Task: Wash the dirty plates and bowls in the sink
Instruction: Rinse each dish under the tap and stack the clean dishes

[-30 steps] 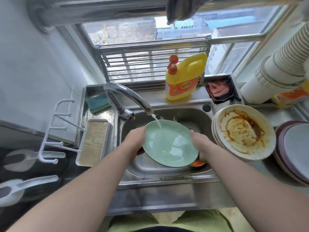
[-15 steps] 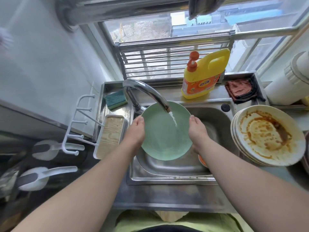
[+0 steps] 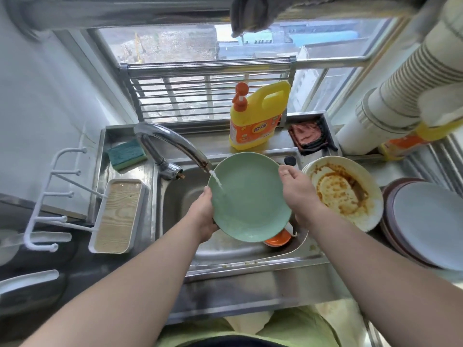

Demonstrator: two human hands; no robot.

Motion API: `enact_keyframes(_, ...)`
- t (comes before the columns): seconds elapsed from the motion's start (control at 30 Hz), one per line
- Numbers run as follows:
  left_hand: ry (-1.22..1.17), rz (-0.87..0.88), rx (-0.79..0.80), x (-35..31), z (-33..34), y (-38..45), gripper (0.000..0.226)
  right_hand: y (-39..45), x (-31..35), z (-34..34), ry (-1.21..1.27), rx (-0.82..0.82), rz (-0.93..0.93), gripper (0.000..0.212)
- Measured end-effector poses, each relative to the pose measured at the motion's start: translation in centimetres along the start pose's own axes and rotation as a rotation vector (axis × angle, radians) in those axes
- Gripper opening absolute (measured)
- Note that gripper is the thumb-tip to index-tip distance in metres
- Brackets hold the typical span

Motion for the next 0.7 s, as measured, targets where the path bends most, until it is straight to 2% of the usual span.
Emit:
enact_keyframes(0.1,0.033,-0.01,0.057,-0.1,1.7,0.2,0.051,-0.3,0.4,-1.9,-0.022,0.003,-0.042,0.022)
enact_keyframes(0.33,0.175,-0.056,0.124,-0.1,2.5,1.0,0.046,-1.8,1.5,-3.8,-0.019,0.223,0.039,0.036)
enact_keyframes(0.47,0.222,-0.224,0.152,0.4,1.3,1.2,0.033,-2.2,2.1,-4.3,-0.096,0.27,0.067,0.043)
enact_keyframes(0.6,0.379,-0.413,0.277,0.7,-0.1,0.8,0.028,-2.3,2.4,-3.6,-0.136,0.31,0.052,0.031)
enact_keyframes(0.7,0.332,-0.461,0.381,1.0,-1.1,0.5,0.024,-1.5,2.2,-3.2,-0.142,0.233,0.006,0.023)
Point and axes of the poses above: each hand's wrist, its own y-axis towards the middle knuckle, its own z-axis out of the palm, x = y × z, the point moved 3 cm from there along y, towards the middle knuckle, and after that the axes turned 2 degrees about -z, right-handed, at the moved point
